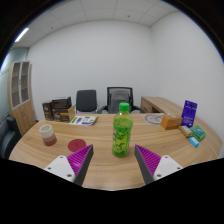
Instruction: Pour water
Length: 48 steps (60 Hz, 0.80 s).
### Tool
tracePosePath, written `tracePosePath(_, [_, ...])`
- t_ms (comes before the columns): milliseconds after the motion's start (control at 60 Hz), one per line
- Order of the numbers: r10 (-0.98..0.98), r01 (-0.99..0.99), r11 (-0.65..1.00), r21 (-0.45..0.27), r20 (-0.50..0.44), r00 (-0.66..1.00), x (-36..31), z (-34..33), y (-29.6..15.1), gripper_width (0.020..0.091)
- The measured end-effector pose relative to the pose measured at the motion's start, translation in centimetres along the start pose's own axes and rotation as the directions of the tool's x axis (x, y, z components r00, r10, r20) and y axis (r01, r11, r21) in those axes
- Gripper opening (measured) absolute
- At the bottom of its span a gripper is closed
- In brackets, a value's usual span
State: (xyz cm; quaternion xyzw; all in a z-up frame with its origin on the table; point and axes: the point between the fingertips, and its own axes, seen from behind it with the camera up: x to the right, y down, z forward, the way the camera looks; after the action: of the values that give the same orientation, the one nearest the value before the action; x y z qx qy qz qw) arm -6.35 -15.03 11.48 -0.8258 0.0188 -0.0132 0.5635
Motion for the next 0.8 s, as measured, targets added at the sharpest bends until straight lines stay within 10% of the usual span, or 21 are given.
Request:
tracePosePath(317, [-0.04,0.036,0.994,0.103,0.03,0.999,3.6,12.5,-1.4,0.085])
tracePosePath(517, [-0.028,0.024,0.986,0.163,0.025,0.999,3.2,15.7,-2.6,0.0557])
tracePosePath(800, [-0.029,0.035,0.98,0.197,-0.032,0.999,3.1,16.0,-3.0,0.0361])
